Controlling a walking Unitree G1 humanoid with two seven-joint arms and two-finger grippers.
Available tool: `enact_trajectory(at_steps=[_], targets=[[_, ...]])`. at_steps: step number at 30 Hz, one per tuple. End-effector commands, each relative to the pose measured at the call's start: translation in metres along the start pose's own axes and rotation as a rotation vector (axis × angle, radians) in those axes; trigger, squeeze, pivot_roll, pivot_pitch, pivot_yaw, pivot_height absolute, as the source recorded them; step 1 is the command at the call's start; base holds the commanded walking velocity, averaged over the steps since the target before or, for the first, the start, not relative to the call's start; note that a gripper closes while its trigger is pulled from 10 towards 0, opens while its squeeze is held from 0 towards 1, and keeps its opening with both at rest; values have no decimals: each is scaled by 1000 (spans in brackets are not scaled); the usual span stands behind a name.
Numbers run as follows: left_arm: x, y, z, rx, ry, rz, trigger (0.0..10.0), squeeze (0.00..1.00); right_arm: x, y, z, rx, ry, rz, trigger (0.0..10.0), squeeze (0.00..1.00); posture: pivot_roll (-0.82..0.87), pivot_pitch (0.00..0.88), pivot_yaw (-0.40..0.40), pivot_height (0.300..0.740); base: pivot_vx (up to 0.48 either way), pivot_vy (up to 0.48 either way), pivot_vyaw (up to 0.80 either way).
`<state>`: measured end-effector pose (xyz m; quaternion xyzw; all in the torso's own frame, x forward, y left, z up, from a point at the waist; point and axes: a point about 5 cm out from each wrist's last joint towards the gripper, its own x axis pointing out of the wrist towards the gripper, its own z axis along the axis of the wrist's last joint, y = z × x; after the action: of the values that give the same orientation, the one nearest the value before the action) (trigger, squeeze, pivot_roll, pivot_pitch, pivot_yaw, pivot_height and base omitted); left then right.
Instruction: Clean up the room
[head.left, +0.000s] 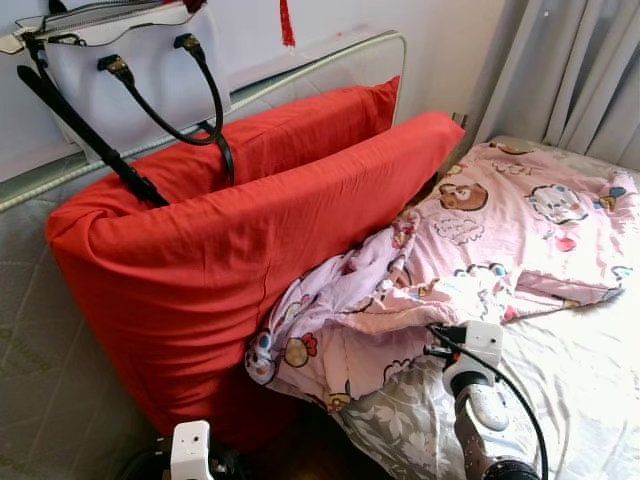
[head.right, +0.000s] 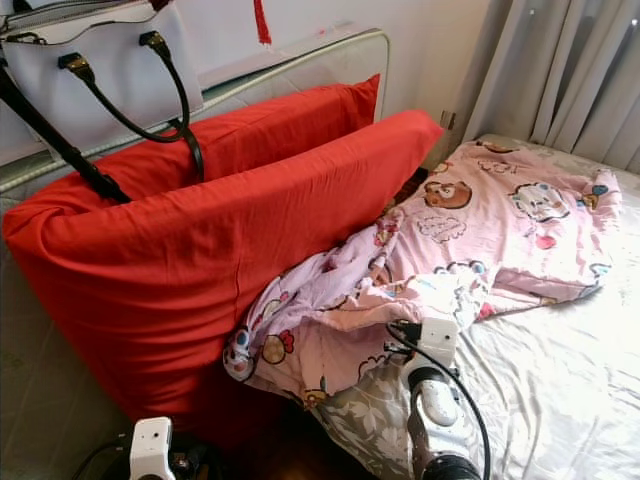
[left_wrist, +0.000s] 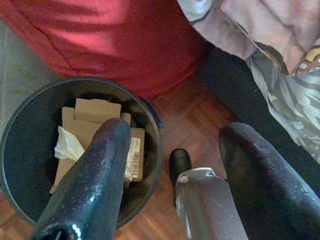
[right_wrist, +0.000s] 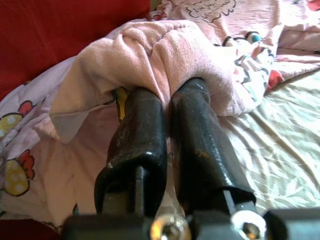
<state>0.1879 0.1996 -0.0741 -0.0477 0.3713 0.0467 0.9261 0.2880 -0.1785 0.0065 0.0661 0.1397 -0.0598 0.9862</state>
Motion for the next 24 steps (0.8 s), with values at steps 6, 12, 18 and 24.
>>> enact_trajectory(at_steps=[6,12,18,24], targets=[[-3,5,-9,19,46,-1,10000,0,1,-2,6,-17,-39,-25,10000,0,15,0,1,740,-263,0,0],[-2,4,-7,22,43,-4,10000,0,2,-3,7,-19,-41,-31,10000,0,16,0,2,740,-276,0,0],[-1,3,-6,26,40,-7,10000,0,2,-3,8,-21,-46,-36,10000,0,16,0,3,740,-276,0,0],[-1,2,-5,28,38,-9,10000,0,2,-4,9,-23,-55,-48,10000,0,17,0,2,740,-277,0,0]])
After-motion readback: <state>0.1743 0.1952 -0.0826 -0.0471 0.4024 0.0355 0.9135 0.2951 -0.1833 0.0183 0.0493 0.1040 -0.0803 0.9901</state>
